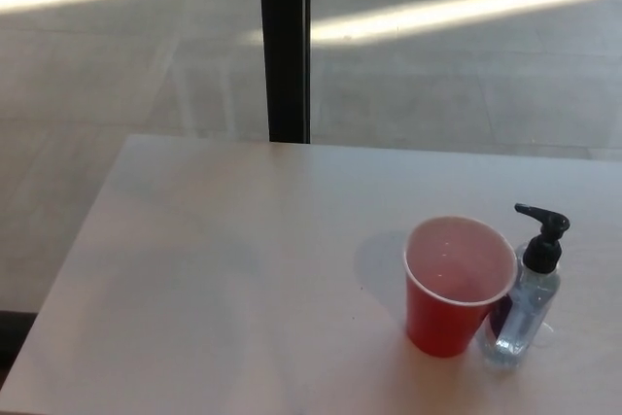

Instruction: The robot uses its right hand fist to press the hand soap kept in the middle of the table to get liquid hand soap out

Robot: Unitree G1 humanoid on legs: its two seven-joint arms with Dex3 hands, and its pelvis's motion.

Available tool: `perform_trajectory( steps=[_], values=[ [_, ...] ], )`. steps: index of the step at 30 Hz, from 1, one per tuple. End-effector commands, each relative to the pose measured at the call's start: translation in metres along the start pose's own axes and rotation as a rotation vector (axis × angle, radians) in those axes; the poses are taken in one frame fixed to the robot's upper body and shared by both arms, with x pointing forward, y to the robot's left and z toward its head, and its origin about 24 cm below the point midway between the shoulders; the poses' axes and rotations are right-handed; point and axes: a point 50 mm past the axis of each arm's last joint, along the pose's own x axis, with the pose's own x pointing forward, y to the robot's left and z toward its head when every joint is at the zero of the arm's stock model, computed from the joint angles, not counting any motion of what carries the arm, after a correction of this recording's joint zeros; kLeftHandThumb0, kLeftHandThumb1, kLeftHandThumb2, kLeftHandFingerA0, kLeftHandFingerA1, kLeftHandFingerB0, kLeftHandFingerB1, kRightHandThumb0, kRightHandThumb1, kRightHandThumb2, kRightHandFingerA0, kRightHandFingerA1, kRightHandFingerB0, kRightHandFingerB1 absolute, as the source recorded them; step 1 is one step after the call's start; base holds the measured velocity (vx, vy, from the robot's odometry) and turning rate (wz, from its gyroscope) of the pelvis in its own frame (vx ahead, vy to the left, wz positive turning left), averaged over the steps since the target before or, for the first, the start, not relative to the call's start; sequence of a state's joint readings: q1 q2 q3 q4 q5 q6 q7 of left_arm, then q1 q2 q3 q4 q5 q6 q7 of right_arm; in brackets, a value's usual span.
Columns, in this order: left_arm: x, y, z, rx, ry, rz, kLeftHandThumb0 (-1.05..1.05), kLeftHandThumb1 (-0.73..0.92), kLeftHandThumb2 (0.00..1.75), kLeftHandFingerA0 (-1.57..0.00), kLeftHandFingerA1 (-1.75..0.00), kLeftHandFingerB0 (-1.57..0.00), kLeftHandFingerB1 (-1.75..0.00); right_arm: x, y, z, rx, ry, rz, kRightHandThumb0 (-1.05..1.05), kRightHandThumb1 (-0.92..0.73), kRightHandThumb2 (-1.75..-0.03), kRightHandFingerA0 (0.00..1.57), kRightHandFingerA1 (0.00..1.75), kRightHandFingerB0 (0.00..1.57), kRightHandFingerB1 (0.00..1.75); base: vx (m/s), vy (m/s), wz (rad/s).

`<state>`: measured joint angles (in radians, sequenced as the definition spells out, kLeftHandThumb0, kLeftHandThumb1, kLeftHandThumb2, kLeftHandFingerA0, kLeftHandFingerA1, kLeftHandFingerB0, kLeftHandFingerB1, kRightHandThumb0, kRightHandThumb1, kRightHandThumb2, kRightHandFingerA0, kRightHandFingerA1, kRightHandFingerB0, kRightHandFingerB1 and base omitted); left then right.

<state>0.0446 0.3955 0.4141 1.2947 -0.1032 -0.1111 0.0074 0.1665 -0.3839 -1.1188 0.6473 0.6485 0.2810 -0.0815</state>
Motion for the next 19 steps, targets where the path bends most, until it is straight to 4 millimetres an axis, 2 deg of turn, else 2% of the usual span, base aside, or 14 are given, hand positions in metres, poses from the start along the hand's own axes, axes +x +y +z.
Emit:
perform_trajectory(
  steps=[1, 2, 3, 6, 7, 8, 9, 10, 11, 12, 13, 14, 17, 19],
  values=[
    [0.0, 0.016, 0.006, 0.017, -0.016, 0.026, -0.53, 0.64, 0.59, -0.76, -0.73, -0.61, -0.55, -0.005, -0.043, -0.03, -0.021, 0.016, -0.232, -0.47, -0.66, -1.24, 0.92, 1.63, 0.61, 1.24, 0.0, 0.0, 0.0],
    [0.0, 0.017, 0.006, 0.013, -0.013, 0.027, -0.52, 0.64, 0.59, -0.76, -0.72, -0.6, -0.54, -0.006, -0.044, -0.032, -0.034, 0.017, -0.233, -0.48, -0.61, -1.22, 0.98, 1.52, 0.64, 1.2, 0.0, 0.0, 0.0],
    [0.0, 0.017, 0.006, 0.01, -0.011, 0.027, -0.52, 0.64, 0.6, -0.75, -0.71, -0.6, -0.55, -0.006, -0.046, -0.036, -0.078, 0.033, -0.236, -0.31, -0.45, -1.38, 0.96, 1.38, 0.7, 1.24, 0.0, 0.0, 0.0],
    [0.0, 0.018, 0.005, 0.015, -0.009, 0.028, -0.53, 0.65, 0.59, -0.76, -0.71, -0.61, -0.56, -0.005, -0.049, -0.048, -0.214, 0.122, -0.238, -0.15, -0.37, -1.44, 1.0, 1.31, 0.7, 1.26, 0.0, 0.0, 0.0],
    [0.0, 0.018, 0.006, 0.022, -0.011, 0.024, -0.53, 0.66, 0.6, -0.73, -0.69, -0.58, -0.54, -0.005, -0.05, -0.053, -0.239, 0.148, -0.212, -0.16, -0.55, -1.24, 0.99, 1.08, 0.61, 0.86, 0.0, 0.0, 0.0],
    [0.0, 0.019, 0.006, 0.022, -0.013, 0.022, -0.53, 0.66, 0.6, -0.73, -0.69, -0.58, -0.54, -0.005, -0.048, -0.056, -0.25, 0.159, -0.198, -0.16, -0.55, -1.24, 0.99, 1.08, 0.61, 0.86, 0.0, 0.0, 0.0],
    [0.0, 0.019, 0.005, 0.03, -0.016, 0.016, -0.53, 0.65, 0.6, -0.74, -0.71, -0.6, -0.55, -0.007, -0.048, -0.059, -0.217, 0.213, -0.153, -0.15, -0.54, -1.38, 0.8, 1.2, 0.34, 0.74, 0.0, 0.0, 0.0],
    [0.0, 0.019, 0.004, 0.034, -0.018, 0.014, -0.53, 0.65, 0.6, -0.74, -0.71, -0.6, -0.55, -0.008, -0.048, -0.06, -0.203, 0.236, -0.133, -0.15, -0.54, -1.38, 0.8, 1.2, 0.34, 0.74, 0.0, 0.0, 0.0],
    [0.0, 0.02, 0.004, 0.037, -0.016, 0.014, -0.53, 0.65, 0.59, -0.76, -0.71, -0.61, -0.55, -0.009, -0.048, -0.061, -0.22, 0.253, -0.133, -0.18, -0.53, -1.27, 0.81, 1.27, 0.37, 0.73, 0.0, 0.0, 0.0],
    [-0.001, 0.02, 0.003, 0.042, -0.013, 0.016, -0.53, 0.65, 0.59, -0.76, -0.71, -0.61, -0.55, -0.009, -0.048, -0.063, -0.246, 0.279, -0.134, -0.18, -0.53, -1.27, 0.81, 1.27, 0.37, 0.73, 0.0, 0.0, 0.0],
    [0.0, 0.019, 0.002, 0.031, 0.004, 0.022, -0.52, 0.65, 0.59, -0.76, -0.74, -0.57, -0.54, -0.012, -0.048, -0.068, -0.293, 0.312, -0.11, -0.11, -0.46, -1.21, 0.86, 1.17, 0.49, 0.84, 0.0, 0.0, 0.0],
    [0.0, 0.019, 0.003, 0.03, 0.004, 0.017, -0.52, 0.65, 0.59, -0.76, -0.75, -0.57, -0.55, -0.014, -0.045, -0.069, -0.354, 0.334, -0.066, -0.14, -0.42, -1.22, 0.93, 1.21, 0.66, 0.92, 0.0, 0.0, 0.0],
    [0.001, 0.015, 0.006, 0.011, -0.002, 0.009, -0.5, 0.66, 0.59, -0.73, -0.72, -0.57, -0.55, -0.018, -0.039, -0.071, -0.407, 0.334, -0.011, -0.12, -0.47, -1.08, 0.92, 1.23, 0.7, 0.88, 0.0, 0.0, 0.0],
    [0.001, 0.014, 0.007, 0.004, -0.006, 0.003, -0.5, 0.66, 0.59, -0.73, -0.72, -0.57, -0.55, -0.018, -0.036, -0.07, -0.416, 0.341, -0.001, -0.12, -0.47, -1.08, 0.92, 1.23, 0.7, 0.88, 0.0, 0.0, 0.0]
  ],
)
